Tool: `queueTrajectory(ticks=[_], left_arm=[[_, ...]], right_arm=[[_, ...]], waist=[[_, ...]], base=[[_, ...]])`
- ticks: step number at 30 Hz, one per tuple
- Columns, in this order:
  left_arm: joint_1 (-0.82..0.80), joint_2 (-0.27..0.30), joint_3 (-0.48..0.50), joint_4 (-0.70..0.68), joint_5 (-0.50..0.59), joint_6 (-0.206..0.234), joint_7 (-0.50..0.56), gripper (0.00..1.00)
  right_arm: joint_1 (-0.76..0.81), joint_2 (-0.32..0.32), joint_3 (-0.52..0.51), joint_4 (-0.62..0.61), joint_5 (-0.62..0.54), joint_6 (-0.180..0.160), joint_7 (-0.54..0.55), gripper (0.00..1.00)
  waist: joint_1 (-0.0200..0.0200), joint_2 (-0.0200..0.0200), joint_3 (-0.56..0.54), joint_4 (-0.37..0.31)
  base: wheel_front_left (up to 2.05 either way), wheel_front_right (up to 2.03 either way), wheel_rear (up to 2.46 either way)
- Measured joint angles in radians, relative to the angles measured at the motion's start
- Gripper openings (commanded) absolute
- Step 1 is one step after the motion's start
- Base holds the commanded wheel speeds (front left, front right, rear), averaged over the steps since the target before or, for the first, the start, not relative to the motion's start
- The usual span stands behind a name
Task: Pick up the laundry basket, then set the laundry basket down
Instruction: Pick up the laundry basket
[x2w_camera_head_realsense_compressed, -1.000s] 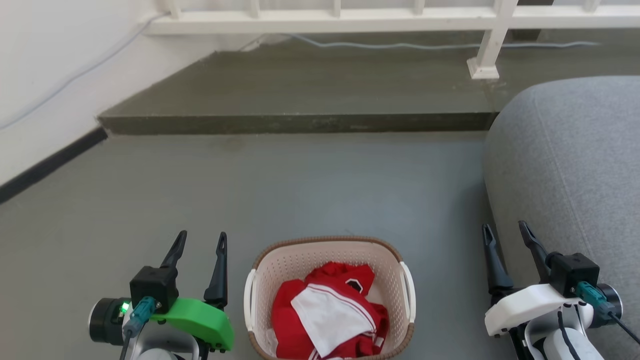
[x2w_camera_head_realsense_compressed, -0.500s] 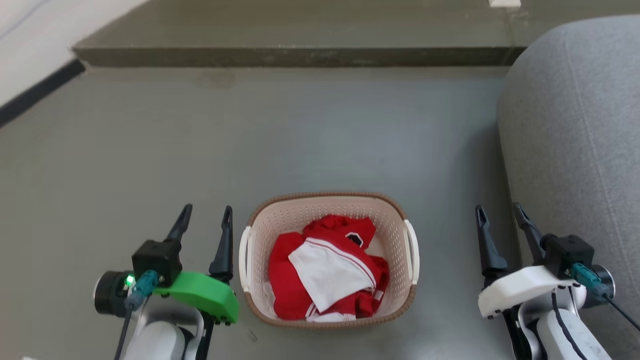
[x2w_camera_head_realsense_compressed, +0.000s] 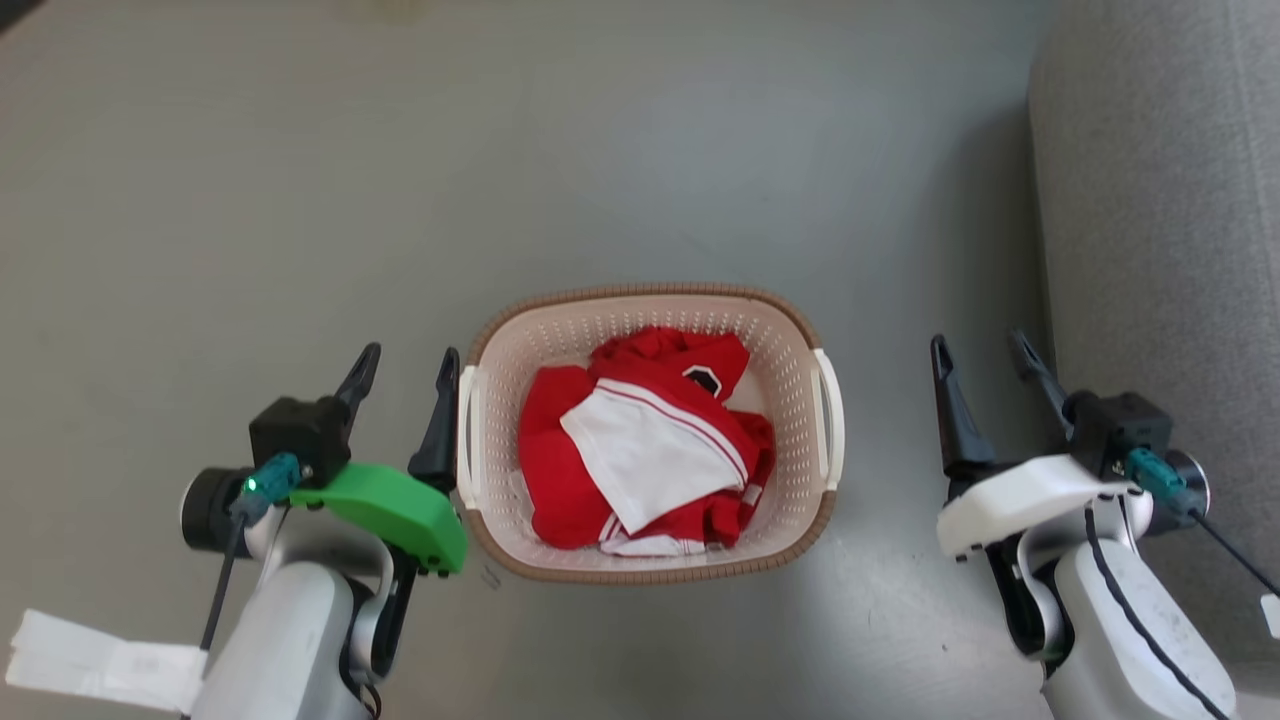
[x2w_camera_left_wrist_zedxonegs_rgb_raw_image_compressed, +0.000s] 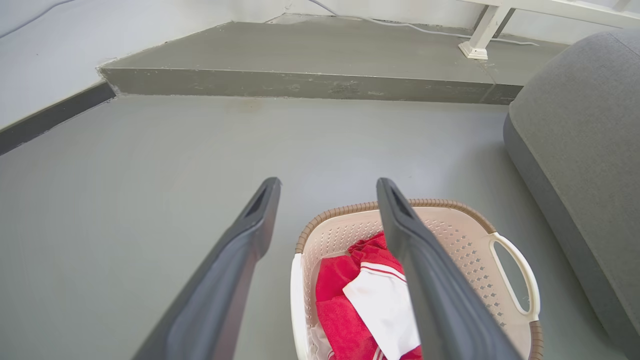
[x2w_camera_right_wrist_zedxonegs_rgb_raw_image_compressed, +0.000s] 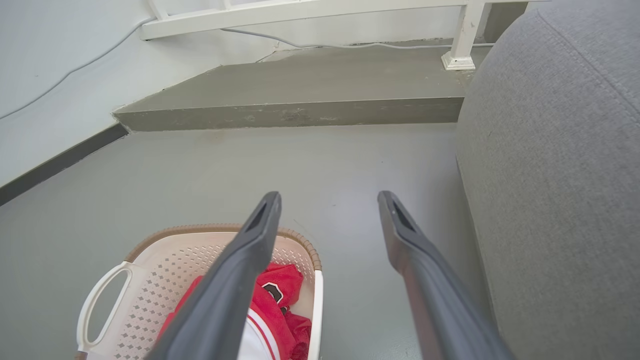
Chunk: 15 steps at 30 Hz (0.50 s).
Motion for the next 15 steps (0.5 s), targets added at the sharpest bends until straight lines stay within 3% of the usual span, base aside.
queueTrajectory(ticks=[15], left_arm=[[-0.245,-0.004,0.007,0.141,-0.022,-0.074,0.033,1.0]], right_arm=[[-0.234,0.003,0.003,0.048,-0.024,0.013,-0.001,1.0]], waist=[[0.0001,0.0,0.202,0.001]], base=[[0.0,0.0,0.0]])
